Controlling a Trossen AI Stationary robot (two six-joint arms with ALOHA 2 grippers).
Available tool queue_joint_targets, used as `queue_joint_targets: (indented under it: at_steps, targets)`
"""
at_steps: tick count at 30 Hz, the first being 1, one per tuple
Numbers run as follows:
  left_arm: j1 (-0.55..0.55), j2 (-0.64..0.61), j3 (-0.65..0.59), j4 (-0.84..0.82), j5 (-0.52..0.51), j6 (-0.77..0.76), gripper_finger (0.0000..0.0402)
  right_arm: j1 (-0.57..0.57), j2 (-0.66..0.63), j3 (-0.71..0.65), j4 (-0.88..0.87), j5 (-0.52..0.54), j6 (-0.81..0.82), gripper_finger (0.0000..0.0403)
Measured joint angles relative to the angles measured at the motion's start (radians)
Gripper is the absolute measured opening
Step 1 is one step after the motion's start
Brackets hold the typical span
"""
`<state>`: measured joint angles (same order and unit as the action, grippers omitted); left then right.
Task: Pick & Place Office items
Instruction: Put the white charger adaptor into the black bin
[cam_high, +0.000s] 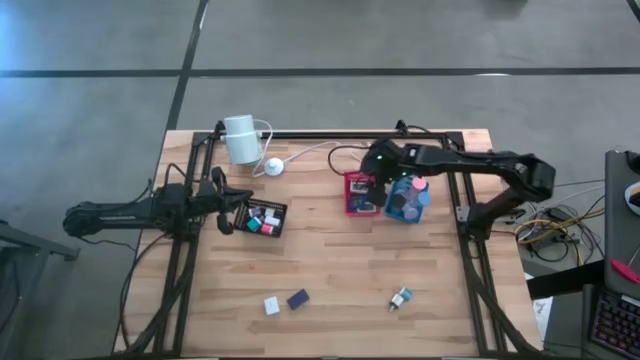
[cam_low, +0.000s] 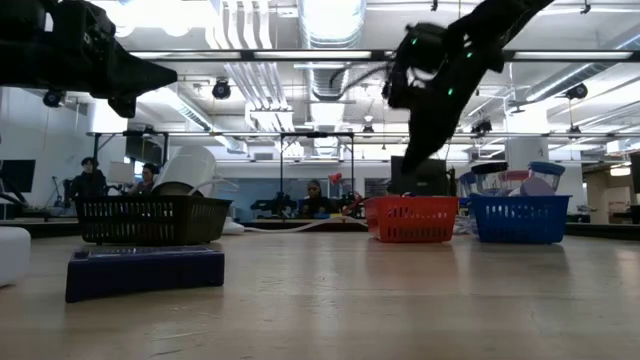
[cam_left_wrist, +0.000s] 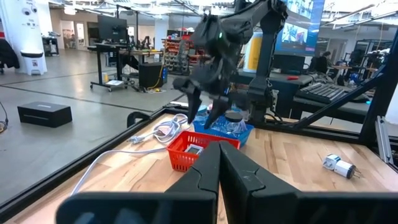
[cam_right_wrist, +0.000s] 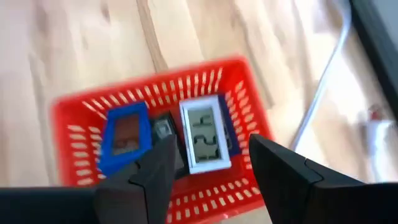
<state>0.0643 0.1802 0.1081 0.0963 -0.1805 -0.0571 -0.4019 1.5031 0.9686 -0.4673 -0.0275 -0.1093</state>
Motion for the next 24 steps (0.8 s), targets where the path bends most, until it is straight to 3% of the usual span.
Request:
queue_joint_targets:
  at_steps: [2,7,19,24]
  targets:
    - [0.000,0.000,0.000,0.000,0.000,0.000,0.0012,0.000,-0.061,-0.016,0.027,-0.048,-0.003,0.0197]
    - [0.000,0.000,0.000,0.000,0.000,0.000,0.0012,0.001,-0.278,-0.122,0.241,-0.286,-0.007,0.0183]
    - [0.000,0.000,0.000,0.000,0.000,-0.010,0.0012,0.000,-0.910,-0.439,0.490,-0.397,0.036,0.0058]
    - [0.000,0.005,0.000,-0.001,0.001,-0.045,0.0012,0.000,-1.119,-0.542,0.504,-0.403,0.064,0.0013]
